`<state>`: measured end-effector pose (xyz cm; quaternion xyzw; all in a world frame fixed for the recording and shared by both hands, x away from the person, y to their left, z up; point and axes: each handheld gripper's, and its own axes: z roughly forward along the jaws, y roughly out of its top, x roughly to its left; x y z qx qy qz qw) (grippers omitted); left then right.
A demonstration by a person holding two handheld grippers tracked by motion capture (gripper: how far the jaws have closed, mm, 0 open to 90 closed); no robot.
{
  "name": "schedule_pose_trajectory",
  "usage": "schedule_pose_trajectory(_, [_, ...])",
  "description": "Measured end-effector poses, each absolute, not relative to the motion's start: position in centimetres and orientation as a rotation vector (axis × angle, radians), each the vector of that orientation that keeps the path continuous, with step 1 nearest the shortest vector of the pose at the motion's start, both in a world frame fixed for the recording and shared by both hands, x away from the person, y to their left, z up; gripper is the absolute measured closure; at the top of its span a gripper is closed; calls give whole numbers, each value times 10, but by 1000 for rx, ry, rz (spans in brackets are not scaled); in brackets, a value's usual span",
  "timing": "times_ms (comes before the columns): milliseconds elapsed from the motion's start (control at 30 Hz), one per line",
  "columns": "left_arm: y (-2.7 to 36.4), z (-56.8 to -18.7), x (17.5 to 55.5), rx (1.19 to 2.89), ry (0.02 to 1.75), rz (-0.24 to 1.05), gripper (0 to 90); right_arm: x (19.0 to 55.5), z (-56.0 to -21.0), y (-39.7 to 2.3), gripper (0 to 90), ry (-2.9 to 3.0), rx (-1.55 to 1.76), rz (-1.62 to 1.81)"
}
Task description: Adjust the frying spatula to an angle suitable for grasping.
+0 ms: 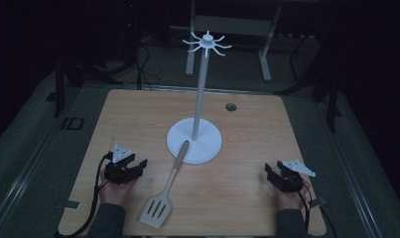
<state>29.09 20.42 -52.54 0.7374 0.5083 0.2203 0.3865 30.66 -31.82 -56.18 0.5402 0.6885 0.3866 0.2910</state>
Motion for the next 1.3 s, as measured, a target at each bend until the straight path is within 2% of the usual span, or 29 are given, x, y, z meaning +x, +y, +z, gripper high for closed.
schedule_pose_trajectory(900, [132, -513, 315, 2058, 1190, 455, 463, 306, -562, -317, 463, 1833, 1444, 1009])
schedule_pose_trajectory(1300, [102, -523, 328, 2157, 1198, 413, 526, 306, -562, -318, 462, 1830, 1448, 1012])
